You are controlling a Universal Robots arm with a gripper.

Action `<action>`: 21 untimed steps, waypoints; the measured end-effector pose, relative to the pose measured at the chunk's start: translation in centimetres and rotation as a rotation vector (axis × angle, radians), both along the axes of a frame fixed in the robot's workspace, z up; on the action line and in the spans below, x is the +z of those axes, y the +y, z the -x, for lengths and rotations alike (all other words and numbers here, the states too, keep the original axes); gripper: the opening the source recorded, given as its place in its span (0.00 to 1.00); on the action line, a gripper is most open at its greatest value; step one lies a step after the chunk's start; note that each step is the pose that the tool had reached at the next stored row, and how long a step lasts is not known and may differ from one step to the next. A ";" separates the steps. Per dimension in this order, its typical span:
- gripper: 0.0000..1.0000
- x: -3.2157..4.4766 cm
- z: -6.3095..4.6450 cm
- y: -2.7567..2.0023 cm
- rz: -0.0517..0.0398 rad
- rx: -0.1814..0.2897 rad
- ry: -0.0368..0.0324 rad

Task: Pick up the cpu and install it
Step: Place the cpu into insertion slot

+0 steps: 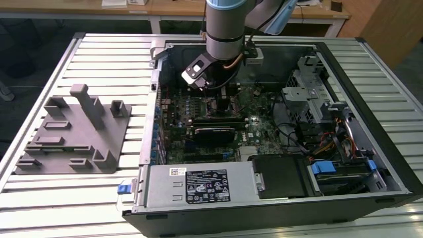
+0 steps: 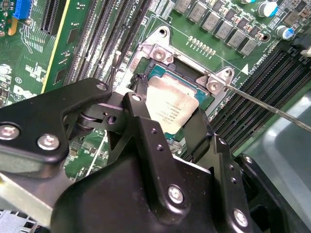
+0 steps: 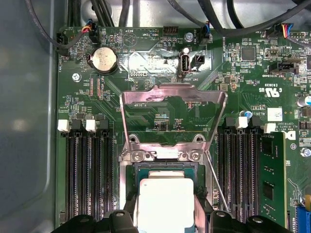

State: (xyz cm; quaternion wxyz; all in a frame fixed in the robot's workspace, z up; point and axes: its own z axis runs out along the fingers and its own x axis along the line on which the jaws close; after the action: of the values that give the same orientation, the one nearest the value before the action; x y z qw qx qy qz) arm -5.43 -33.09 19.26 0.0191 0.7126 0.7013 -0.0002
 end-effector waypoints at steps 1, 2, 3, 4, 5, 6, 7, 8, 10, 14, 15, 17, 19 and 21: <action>0.54 0.00 0.0 0.00 0.0000 0.000 0.0000; 0.54 -0.01 0.0 0.00 -0.0001 0.000 -0.0001; 0.54 -0.01 0.0 0.00 -0.0001 0.000 -0.0001; 0.54 -0.01 0.0 0.00 -0.0001 0.000 -0.0001; 0.54 -0.01 -0.1 0.00 -0.0001 0.000 -0.0001; 0.54 -0.02 -0.1 0.00 -0.0002 0.000 -0.0001; 0.54 -0.01 -0.1 0.00 -0.0001 0.000 -0.0001; 0.54 -0.02 -0.1 0.00 -0.0001 0.000 -0.0001; 0.54 -0.02 -0.1 0.00 -0.0002 0.000 -0.0001; 0.55 -0.03 -0.1 0.01 -0.0005 0.000 -0.0003; 0.62 -0.03 -0.1 0.01 -0.0004 0.000 -0.0002; 0.62 -0.02 -0.1 0.00 -0.0002 0.000 -0.0002; 0.62 -0.01 -0.1 0.00 -0.0001 0.000 -0.0001; 0.62 0.16 -0.1 0.00 0.0000 0.000 0.0000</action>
State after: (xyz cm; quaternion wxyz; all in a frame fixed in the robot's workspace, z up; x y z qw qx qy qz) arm -5.34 -33.09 19.42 0.0191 0.7126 0.7013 -0.0002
